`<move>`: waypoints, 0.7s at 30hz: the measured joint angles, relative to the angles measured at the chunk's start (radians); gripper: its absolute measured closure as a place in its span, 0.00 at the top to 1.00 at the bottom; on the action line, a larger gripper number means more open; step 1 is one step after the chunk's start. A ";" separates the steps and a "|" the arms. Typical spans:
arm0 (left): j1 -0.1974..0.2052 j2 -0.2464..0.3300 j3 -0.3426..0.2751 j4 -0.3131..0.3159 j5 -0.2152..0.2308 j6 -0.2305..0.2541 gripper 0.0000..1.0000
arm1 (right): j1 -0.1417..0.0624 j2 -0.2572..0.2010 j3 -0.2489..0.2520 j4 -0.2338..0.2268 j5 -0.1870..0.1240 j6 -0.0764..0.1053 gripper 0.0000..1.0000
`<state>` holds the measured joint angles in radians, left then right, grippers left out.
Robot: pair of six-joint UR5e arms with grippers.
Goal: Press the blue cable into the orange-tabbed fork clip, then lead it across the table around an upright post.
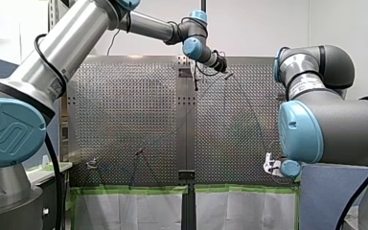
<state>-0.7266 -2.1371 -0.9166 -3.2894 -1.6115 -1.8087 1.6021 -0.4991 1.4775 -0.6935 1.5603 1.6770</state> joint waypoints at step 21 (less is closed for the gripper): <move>0.000 -0.011 0.009 -0.006 0.000 0.045 0.99 | -0.004 0.000 0.000 0.000 0.000 -0.001 0.00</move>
<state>-0.7261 -2.1481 -0.9079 -3.2952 -1.6116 -1.7633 1.5983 -0.4995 1.4772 -0.6933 1.5603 1.6755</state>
